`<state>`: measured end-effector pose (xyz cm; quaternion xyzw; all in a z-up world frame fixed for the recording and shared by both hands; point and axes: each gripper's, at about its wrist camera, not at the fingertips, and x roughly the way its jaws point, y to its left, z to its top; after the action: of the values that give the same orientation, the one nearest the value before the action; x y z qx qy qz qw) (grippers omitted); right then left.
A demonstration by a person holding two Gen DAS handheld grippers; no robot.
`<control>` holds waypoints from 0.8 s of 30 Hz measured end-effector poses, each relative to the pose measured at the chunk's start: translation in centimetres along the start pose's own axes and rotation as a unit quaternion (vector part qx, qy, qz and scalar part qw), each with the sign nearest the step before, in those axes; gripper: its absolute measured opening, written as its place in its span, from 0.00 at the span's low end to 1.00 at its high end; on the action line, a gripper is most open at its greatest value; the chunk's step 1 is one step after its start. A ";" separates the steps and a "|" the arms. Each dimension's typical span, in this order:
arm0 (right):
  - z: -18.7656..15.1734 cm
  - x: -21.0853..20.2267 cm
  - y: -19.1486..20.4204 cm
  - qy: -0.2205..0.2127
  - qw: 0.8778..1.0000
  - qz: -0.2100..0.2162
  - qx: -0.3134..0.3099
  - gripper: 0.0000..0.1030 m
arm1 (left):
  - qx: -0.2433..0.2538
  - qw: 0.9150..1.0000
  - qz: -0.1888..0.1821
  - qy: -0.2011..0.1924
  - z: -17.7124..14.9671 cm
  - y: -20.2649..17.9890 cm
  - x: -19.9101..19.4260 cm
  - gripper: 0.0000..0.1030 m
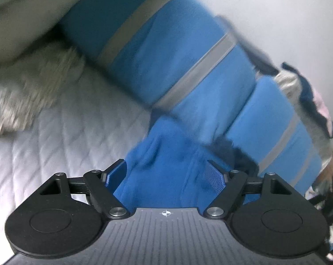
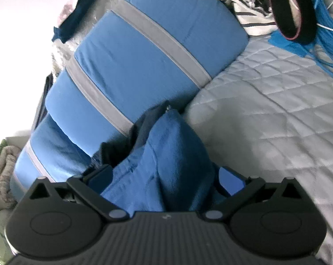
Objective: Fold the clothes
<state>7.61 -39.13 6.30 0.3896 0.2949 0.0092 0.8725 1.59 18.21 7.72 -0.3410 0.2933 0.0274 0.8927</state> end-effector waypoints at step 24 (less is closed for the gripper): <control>-0.3 2.8 -6.7 0.094 0.993 -0.019 0.075 0.50 | -0.055 0.994 -0.034 0.087 -0.9 5.8 5.2 0.42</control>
<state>8.31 -42.98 0.14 0.4458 0.3827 0.0074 0.8092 3.99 21.31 0.97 -0.4005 0.3561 -0.0171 0.8441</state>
